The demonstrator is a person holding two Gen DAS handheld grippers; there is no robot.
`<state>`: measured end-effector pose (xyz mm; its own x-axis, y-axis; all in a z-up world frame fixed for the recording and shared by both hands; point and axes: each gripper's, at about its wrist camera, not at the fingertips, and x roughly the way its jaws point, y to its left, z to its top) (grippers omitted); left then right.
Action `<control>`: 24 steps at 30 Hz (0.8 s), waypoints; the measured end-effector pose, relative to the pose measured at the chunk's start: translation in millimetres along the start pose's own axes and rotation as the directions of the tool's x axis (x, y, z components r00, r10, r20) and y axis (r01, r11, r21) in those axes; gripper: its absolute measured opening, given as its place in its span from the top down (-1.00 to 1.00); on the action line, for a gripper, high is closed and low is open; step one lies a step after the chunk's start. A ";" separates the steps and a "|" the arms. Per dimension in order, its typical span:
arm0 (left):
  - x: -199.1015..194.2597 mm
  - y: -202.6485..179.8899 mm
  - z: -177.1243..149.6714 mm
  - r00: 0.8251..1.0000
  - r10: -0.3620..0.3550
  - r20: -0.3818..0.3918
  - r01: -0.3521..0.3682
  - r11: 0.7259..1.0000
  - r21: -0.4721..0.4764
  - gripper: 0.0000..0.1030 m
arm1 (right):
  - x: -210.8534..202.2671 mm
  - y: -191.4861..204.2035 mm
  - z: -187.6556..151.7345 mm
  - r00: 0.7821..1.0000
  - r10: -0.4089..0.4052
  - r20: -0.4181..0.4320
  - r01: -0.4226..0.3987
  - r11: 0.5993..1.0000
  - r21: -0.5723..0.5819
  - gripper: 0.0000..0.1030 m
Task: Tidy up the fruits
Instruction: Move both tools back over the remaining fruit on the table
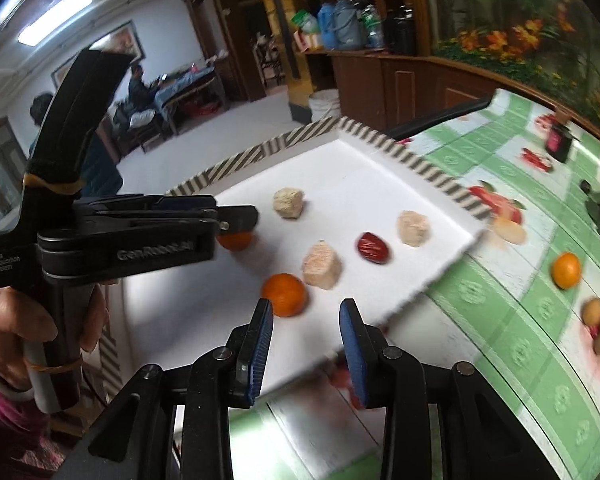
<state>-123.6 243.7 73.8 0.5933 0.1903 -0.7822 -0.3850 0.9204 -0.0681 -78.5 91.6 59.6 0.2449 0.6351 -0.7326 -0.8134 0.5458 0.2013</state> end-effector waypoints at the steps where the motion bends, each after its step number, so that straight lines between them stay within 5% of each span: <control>1: -4.1 -5.6 -0.1 1.000 -0.002 0.011 0.002 1.000 0.009 0.05 | -6.4 -4.2 -2.4 1.000 -0.009 0.010 0.009 1.000 0.012 0.36; 16: -24.6 -106.7 -12.8 0.989 -0.143 0.029 0.139 0.984 0.114 0.05 | -82.1 -84.4 -47.2 0.981 -0.179 0.076 0.164 0.972 0.170 0.36; 24: -9.9 -142.4 -11.1 0.981 -0.191 -0.014 0.191 0.972 0.139 0.05 | -105.5 -140.5 -86.7 0.946 -0.324 0.027 0.307 0.916 0.257 0.32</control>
<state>-82.5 106.9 84.4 0.6460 0.0060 -0.7633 -0.1622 0.9782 -0.1296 -35.8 -99.4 52.2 0.5096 0.4381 -0.7406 -0.5344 0.8357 0.1266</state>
